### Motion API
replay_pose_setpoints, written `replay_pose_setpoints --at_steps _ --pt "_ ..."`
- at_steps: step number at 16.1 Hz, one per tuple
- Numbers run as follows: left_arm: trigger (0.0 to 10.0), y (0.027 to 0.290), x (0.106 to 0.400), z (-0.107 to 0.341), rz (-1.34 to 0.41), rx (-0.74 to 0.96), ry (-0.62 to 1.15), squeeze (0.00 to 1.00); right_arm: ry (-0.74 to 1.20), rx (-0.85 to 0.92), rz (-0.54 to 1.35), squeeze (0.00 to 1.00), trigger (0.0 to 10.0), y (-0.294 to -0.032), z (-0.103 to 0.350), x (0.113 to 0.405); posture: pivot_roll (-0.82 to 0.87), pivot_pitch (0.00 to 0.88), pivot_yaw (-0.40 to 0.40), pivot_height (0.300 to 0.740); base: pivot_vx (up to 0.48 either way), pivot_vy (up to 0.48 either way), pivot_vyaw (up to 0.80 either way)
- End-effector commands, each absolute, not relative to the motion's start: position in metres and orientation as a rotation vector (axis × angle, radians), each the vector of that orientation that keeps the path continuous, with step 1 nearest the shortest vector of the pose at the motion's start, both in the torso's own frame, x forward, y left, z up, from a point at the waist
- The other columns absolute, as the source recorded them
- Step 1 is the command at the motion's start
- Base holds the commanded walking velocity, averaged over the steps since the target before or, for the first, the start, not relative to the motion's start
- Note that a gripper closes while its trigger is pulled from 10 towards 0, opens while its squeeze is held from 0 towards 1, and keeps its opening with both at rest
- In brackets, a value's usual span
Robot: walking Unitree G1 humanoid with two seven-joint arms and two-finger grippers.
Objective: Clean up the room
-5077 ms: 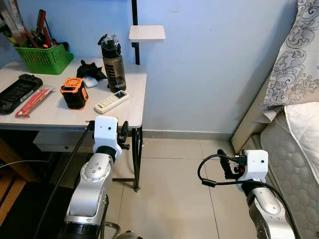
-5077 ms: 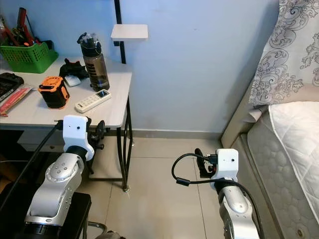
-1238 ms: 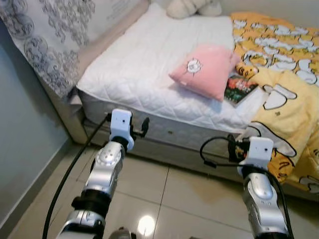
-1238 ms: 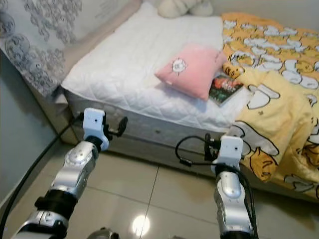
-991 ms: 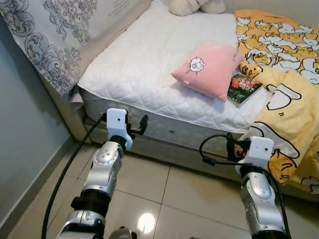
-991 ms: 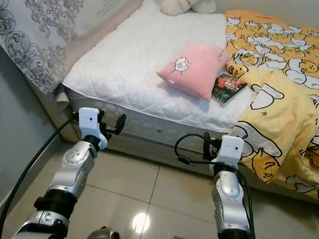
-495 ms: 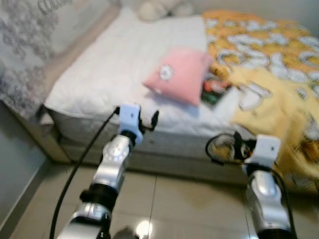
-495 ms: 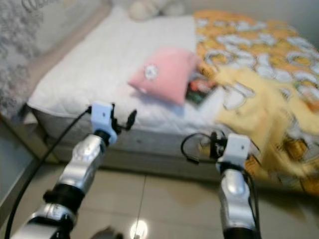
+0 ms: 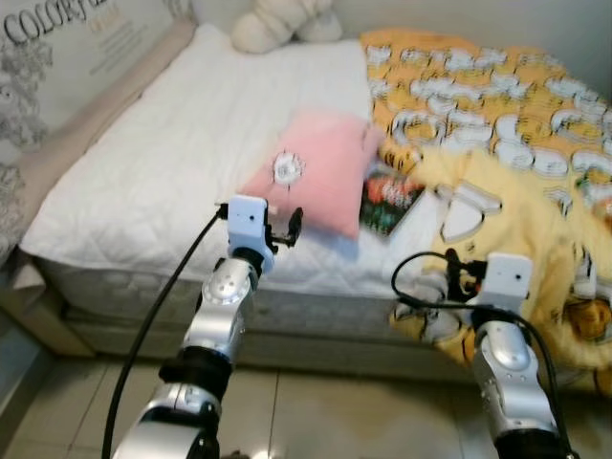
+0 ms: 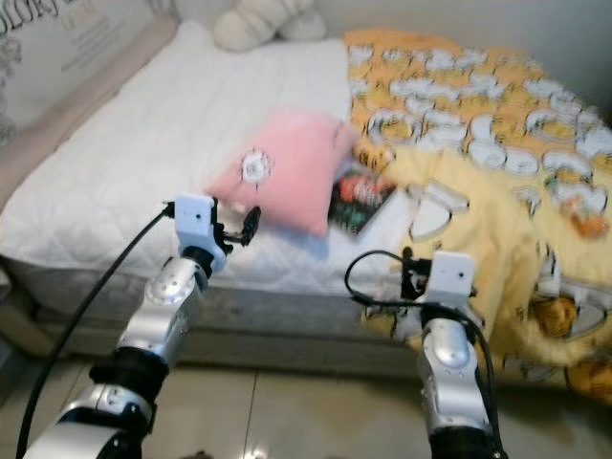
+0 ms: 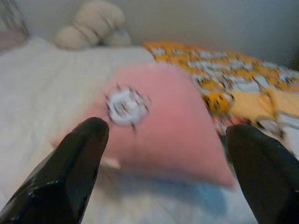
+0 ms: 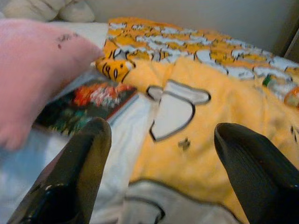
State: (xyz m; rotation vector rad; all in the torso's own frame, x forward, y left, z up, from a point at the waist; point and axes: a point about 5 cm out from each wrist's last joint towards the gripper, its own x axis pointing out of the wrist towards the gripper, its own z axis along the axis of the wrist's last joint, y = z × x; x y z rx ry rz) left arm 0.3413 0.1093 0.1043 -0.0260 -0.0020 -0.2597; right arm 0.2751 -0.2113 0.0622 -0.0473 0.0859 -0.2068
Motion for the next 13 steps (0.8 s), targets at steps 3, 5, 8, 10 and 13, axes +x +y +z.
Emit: replay_pose_setpoints --at_steps 3,5,8,10,13 --pt "10.0 0.117 0.345 0.106 -0.243 0.0 -0.003 0.0 0.086 -0.043 -0.181 0.0 10.0 -0.202 0.062 0.277 0.06 0.0 -0.027 0.727 0.48 0.0 0.0" --pt "10.0 0.117 0.346 0.107 -0.241 -0.002 -0.004 0.0 0.081 -0.042 -0.184 0.0 10.0 -0.202 0.062 0.278 0.06 0.0 -0.024 0.727 0.48 0.0 0.22" --pt "10.0 0.119 0.348 0.109 -0.241 0.013 -0.008 0.0 0.077 -0.036 -0.203 0.0 10.0 -0.203 0.062 0.278 0.05 0.0 -0.02 0.727 0.48 0.0 0.2" --pt "10.0 0.122 0.351 0.112 -0.229 0.01 -0.011 0.0 0.076 -0.036 -0.195 0.0 10.0 -0.202 0.063 0.278 0.05 0.0 -0.017 0.727 0.48 0.0 0.0" --pt "10.0 0.126 0.355 0.115 -0.222 0.018 -0.009 0.0 0.076 0.006 -0.198 0.0 10.0 -0.202 0.064 0.28 0.05 0.0 -0.012 0.727 0.469 0.0 0.0"
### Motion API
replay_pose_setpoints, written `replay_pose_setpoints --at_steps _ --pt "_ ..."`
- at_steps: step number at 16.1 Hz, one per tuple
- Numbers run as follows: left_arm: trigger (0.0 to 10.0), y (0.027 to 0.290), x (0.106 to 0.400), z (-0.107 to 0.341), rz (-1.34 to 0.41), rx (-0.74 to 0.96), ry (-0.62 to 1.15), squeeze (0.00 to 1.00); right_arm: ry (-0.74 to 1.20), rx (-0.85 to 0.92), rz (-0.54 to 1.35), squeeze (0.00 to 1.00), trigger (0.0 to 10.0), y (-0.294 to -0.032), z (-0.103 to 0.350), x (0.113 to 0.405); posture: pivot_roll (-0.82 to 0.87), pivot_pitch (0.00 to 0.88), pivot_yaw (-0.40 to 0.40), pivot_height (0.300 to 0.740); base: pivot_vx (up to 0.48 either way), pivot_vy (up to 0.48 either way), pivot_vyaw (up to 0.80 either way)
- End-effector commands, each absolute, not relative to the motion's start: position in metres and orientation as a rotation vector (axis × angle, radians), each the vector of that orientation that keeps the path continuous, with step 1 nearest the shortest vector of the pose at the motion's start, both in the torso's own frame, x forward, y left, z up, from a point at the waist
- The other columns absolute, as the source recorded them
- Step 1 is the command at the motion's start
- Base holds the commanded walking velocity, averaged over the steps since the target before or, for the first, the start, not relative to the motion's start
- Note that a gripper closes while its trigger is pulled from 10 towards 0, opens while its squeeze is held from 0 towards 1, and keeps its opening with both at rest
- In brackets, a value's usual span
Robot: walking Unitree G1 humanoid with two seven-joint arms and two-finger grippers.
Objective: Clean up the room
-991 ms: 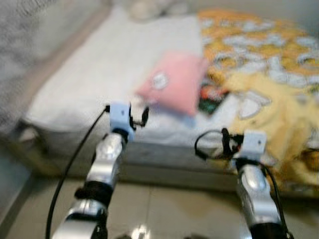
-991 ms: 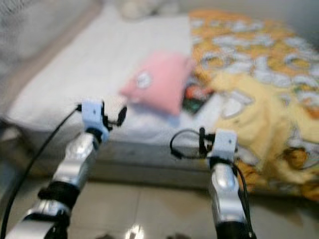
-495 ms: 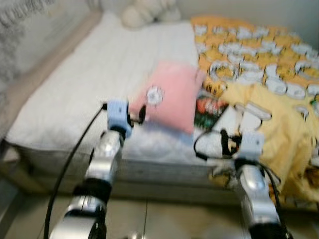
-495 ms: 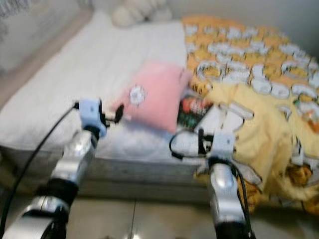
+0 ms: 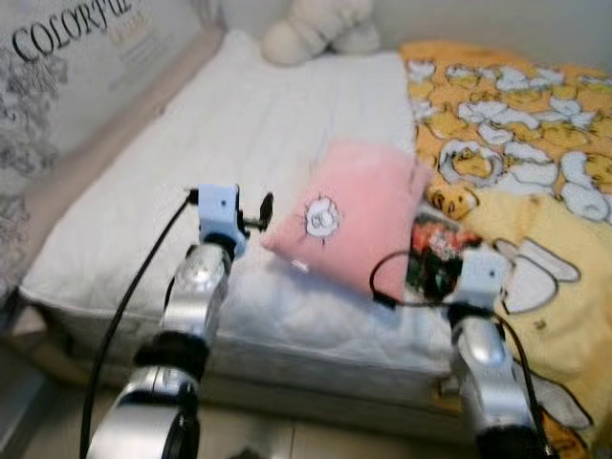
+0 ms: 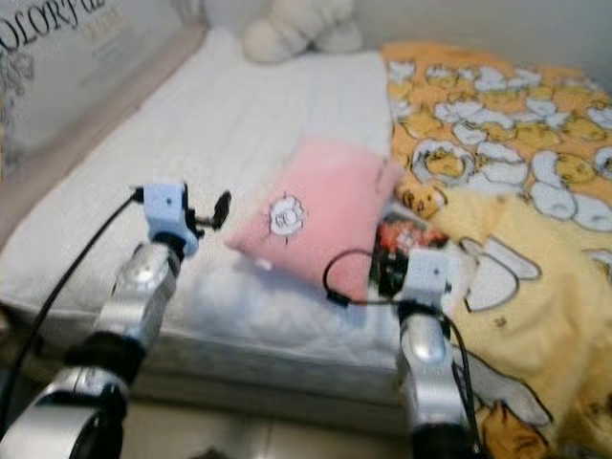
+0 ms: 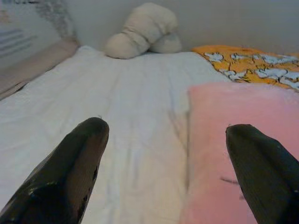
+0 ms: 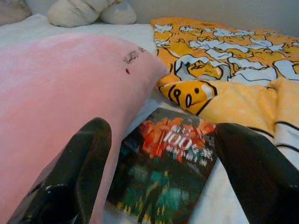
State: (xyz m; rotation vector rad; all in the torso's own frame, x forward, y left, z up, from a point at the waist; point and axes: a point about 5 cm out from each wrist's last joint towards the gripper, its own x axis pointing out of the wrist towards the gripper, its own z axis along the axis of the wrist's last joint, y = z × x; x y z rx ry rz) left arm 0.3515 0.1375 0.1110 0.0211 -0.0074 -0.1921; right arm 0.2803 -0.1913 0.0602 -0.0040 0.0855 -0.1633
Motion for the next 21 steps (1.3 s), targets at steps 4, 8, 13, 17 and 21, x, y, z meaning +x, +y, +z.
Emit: replay_pose_setpoints --at_steps 4,8,13,17,21 --pt "10.0 0.139 0.375 0.127 -0.219 0.019 0.063 0.0 0.101 0.127 -0.161 0.0 10.0 -0.198 0.087 0.312 0.02 0.0 0.001 0.727 0.467 0.0 0.0" --pt "10.0 0.104 0.385 0.127 -0.501 0.01 0.312 0.0 0.233 0.417 -0.229 0.0 10.0 -0.215 0.075 0.321 0.01 0.0 0.019 0.727 0.0 0.0 0.0" --pt "10.0 0.082 0.38 0.114 -0.534 -0.003 0.464 0.0 0.355 0.561 -0.271 0.0 10.0 -0.231 0.046 0.313 -0.05 0.0 0.071 0.727 0.0 0.0 0.0" --pt "10.0 0.091 0.38 0.104 -0.36 0.147 0.445 0.0 0.382 0.491 -0.146 0.0 10.0 -0.198 0.049 0.328 -0.11 0.069 0.069 0.727 0.0 0.0 0.0" --pt "10.0 0.083 0.378 0.102 -0.359 0.046 0.452 0.0 0.393 0.44 -0.051 0.0 10.0 -0.171 0.049 0.335 -0.13 0.12 0.043 0.727 0.0 0.0 0.0"
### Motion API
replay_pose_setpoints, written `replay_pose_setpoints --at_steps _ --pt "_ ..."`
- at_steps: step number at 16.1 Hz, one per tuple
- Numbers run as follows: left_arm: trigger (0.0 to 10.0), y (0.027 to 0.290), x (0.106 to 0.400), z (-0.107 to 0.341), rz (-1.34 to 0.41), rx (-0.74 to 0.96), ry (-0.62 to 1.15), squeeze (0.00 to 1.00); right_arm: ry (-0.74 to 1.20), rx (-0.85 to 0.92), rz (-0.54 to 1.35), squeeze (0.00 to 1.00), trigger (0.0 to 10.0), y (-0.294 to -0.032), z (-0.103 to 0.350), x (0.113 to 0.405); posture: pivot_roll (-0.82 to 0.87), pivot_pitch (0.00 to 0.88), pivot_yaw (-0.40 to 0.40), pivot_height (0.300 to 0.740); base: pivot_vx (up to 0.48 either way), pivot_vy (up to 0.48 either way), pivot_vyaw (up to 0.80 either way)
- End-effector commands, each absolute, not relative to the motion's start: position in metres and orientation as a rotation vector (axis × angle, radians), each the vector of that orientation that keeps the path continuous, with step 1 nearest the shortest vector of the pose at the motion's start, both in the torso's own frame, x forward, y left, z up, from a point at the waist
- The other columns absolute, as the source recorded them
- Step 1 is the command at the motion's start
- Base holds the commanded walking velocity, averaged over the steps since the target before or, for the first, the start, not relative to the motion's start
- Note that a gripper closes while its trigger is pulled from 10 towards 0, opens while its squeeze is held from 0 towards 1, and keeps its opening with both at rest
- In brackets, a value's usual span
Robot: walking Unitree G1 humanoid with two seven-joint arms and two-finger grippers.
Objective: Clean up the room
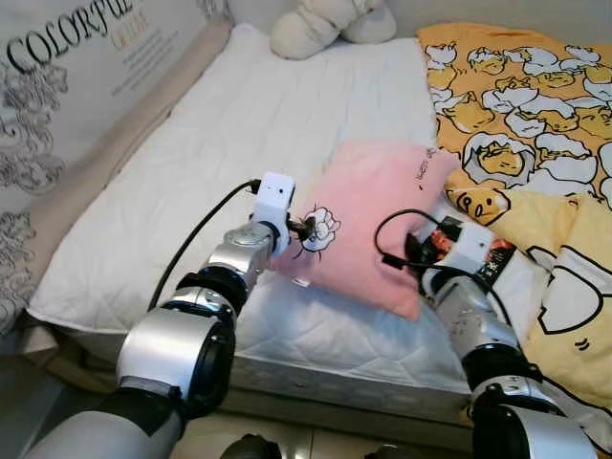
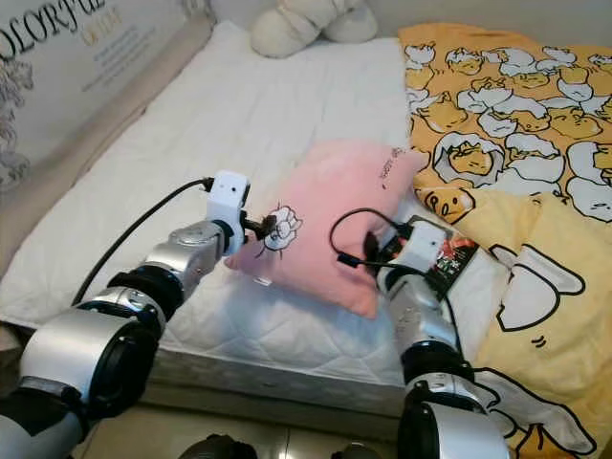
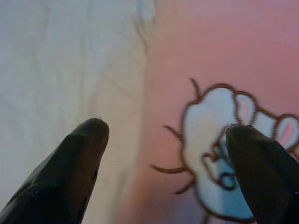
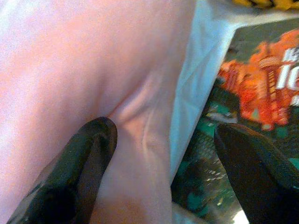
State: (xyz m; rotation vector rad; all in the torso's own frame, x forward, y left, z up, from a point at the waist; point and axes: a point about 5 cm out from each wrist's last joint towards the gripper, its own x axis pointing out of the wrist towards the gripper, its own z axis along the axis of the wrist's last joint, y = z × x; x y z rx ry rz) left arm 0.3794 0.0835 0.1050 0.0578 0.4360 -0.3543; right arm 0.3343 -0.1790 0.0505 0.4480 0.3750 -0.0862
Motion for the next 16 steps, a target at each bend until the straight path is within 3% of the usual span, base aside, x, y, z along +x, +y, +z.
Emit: replay_pose_setpoints --at_steps 1,4,7,8,10,16 --pt "10.0 0.075 0.373 0.095 -0.384 0.007 0.487 0.0 0.42 0.435 -0.06 0.0 10.0 -0.169 0.044 0.333 -0.13 0.123 0.043 0.727 0.0 0.0 0.0" --pt "10.0 0.058 0.359 0.078 -0.436 -0.035 0.576 0.0 0.456 0.434 -0.063 0.0 10.0 -0.167 0.038 0.332 -0.14 0.142 0.032 0.727 0.0 0.0 0.0" --pt "10.0 0.068 0.356 0.07 -0.36 -0.023 0.586 0.0 0.46 0.357 -0.082 0.0 10.0 -0.182 0.037 0.328 -0.2 0.158 0.03 0.727 0.0 0.0 0.0" --pt "8.2 0.078 0.354 0.062 -0.348 0.058 0.601 0.0 0.48 0.315 -0.091 0.0 0.0 -0.192 0.032 0.324 -0.2 0.158 0.03 0.727 0.0 0.0 0.0" --pt "0.0 0.086 0.352 0.058 -0.335 0.104 0.603 0.0 0.499 0.302 -0.087 0.0 0.0 -0.198 0.028 0.319 -0.21 0.155 0.027 0.727 0.0 0.0 0.0" --pt "0.0 0.079 0.35 0.058 -0.366 0.006 0.595 0.0 0.508 0.43 0.003 0.0 0.0 -0.174 0.025 0.32 -0.16 0.134 0.017 0.727 0.0 0.0 0.0"
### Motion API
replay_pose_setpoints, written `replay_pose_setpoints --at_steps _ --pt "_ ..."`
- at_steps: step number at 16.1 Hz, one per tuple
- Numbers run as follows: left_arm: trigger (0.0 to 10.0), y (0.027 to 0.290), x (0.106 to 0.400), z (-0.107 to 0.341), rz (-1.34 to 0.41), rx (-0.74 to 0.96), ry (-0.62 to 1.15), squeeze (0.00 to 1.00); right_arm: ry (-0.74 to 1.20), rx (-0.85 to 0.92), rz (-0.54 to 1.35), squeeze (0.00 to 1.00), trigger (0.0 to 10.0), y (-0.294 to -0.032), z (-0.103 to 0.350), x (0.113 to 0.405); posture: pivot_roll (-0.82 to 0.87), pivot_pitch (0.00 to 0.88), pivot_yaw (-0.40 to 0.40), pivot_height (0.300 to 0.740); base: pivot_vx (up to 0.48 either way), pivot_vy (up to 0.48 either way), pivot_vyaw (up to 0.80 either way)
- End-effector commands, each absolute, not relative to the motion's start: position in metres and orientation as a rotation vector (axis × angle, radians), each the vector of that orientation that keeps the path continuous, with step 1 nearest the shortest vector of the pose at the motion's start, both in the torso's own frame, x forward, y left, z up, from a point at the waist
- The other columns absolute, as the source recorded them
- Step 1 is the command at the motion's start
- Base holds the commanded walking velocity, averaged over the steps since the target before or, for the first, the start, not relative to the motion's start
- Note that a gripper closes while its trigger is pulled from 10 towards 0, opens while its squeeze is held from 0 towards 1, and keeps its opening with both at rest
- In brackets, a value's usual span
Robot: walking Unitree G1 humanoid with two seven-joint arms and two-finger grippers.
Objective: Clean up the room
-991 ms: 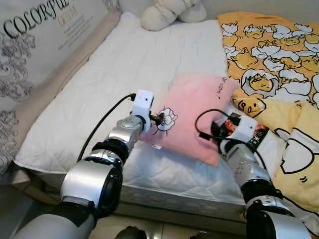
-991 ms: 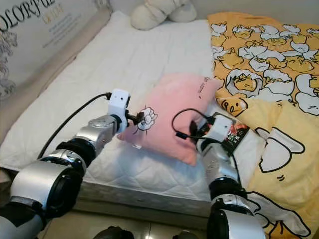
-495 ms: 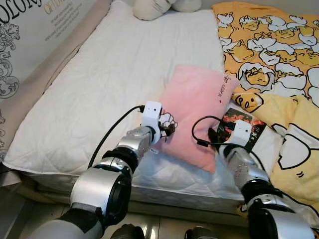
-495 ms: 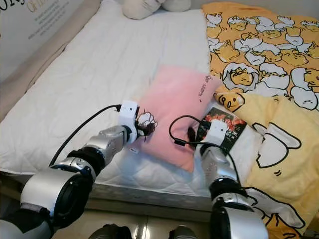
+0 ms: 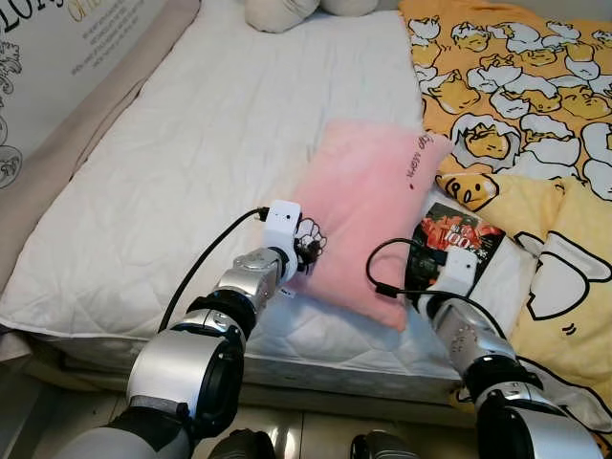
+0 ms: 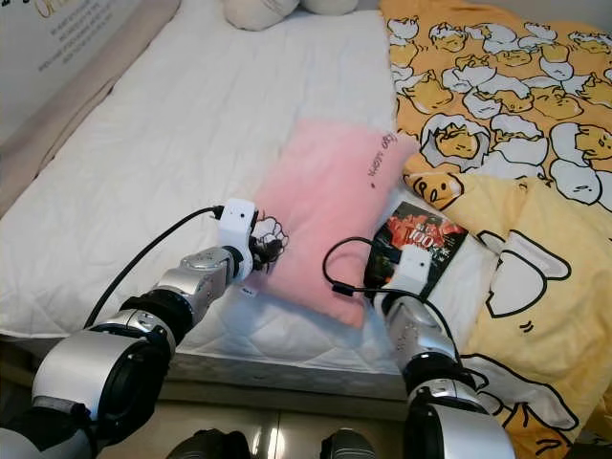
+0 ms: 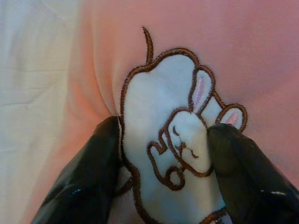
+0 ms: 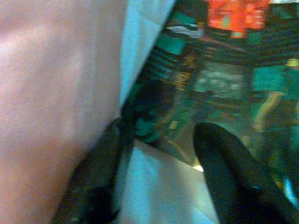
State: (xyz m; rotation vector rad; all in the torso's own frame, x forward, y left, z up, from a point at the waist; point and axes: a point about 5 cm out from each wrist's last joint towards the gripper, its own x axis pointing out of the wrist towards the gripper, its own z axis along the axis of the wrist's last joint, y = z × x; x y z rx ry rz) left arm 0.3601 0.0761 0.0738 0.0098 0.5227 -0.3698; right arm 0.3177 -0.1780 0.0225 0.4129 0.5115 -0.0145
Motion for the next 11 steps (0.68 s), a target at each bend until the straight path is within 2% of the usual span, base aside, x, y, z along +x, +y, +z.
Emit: replay_pose_setpoints --at_steps 1,3,5,7,8,11 --pt "0.0 0.071 0.348 0.057 -0.392 -0.026 0.589 0.0 0.483 0.383 0.037 0.0 0.0 -0.17 0.028 0.321 -0.15 0.125 0.012 0.727 0.0 0.0 0.0" --pt "0.0 0.061 0.346 0.058 -0.429 -0.03 0.568 0.0 0.433 0.263 0.055 0.0 0.0 -0.171 0.031 0.318 -0.14 0.112 0.012 0.727 0.0 0.0 0.0" --pt "0.0 0.042 0.344 0.065 -0.534 -0.055 0.488 0.0 0.285 0.129 0.034 0.0 0.0 -0.181 0.043 0.303 -0.13 0.072 0.015 0.727 0.0 0.0 0.0" --pt "0.0 0.035 0.344 0.071 -0.573 -0.116 0.433 0.0 0.243 0.128 0.031 0.0 0.0 -0.18 0.048 0.292 -0.13 0.057 0.02 0.727 0.0 0.0 0.0" --pt "0.0 0.031 0.341 0.071 -0.619 -0.144 0.395 0.0 0.258 0.167 0.029 0.0 0.0 -0.177 0.043 0.283 -0.12 0.01 0.021 0.727 0.0 0.0 0.0" --pt "0.0 0.034 0.34 0.078 -0.655 -0.209 0.293 0.0 0.278 0.193 0.006 0.0 0.0 -0.175 0.036 0.273 -0.08 0.0 0.021 0.727 0.0 0.0 0.0"
